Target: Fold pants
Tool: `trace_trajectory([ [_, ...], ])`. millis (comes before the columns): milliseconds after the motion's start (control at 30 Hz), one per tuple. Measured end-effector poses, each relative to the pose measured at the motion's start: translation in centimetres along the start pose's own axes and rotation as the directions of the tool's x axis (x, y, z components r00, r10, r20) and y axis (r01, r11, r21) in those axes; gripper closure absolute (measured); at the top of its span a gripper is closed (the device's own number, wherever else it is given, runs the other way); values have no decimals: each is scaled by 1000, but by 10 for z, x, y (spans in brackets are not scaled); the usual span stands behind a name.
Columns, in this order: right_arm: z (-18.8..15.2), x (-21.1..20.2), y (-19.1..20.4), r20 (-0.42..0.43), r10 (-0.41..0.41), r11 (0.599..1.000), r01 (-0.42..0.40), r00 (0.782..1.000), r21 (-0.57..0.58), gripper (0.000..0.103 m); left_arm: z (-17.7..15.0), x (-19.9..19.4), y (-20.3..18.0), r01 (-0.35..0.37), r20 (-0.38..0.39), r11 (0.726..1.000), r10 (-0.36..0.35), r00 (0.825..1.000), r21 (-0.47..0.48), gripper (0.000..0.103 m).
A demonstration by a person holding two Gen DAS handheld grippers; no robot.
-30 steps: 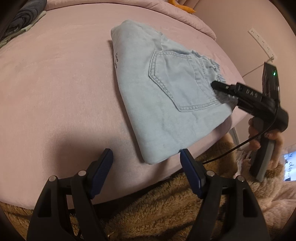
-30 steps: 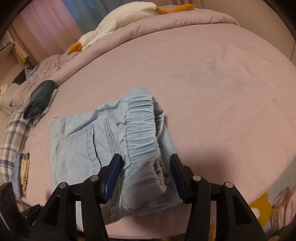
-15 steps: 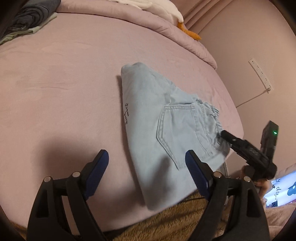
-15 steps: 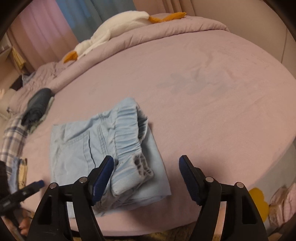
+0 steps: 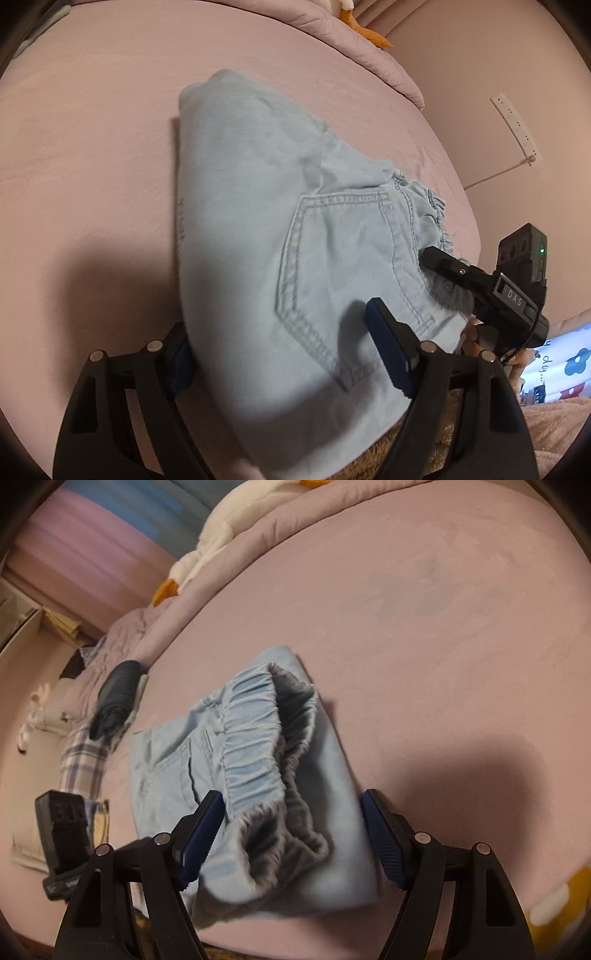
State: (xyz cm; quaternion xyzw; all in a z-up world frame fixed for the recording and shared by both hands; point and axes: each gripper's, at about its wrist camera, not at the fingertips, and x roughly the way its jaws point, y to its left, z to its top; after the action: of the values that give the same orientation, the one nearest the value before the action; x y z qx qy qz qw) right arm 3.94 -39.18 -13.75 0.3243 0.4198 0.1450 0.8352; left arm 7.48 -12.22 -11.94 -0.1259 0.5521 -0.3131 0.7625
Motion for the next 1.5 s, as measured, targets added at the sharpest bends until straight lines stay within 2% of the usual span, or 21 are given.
trace_trajectory([
  [100,3,5,3,-3,24,1000,-24,1000,-9,27,2,1,-1,-14,11,1000,14,1000,4,36],
  [133,3,6,4,-4,32,999,-32,999,-15,29,2,0,0,-15,19,1000,15,1000,-3,45],
  [167,3,8,6,-5,37,999,-37,999,-18,32,1,0,1,-10,23,1000,11,1000,-14,52],
  [200,3,9,7,-9,39,999,-39,999,-20,39,1,0,4,-6,26,1000,7,1000,-30,54],
  [267,2,13,13,-16,49,998,-50,999,-28,55,0,-3,7,-8,37,998,10,999,-55,63],
  [367,0,8,22,9,20,999,-19,1000,-42,59,-3,-14,7,2,61,995,3,998,-95,78],
  [400,-1,6,25,23,15,999,-14,1000,-49,60,-3,-20,5,9,73,995,-2,997,-100,80],
  [600,-11,-9,62,56,8,991,0,998,-133,62,-11,-60,-8,-79,147,996,84,986,-40,81],
  [933,-11,-2,120,86,30,969,-8,996,-246,62,-23,-119,9,-188,249,982,189,950,-27,81],
  [1133,-10,5,146,104,23,954,9,994,-300,62,-22,-139,19,-225,298,974,225,928,-34,81],
  [1500,-7,10,177,137,5,928,46,990,-369,62,-16,-156,29,-261,349,965,256,901,-35,80],
])
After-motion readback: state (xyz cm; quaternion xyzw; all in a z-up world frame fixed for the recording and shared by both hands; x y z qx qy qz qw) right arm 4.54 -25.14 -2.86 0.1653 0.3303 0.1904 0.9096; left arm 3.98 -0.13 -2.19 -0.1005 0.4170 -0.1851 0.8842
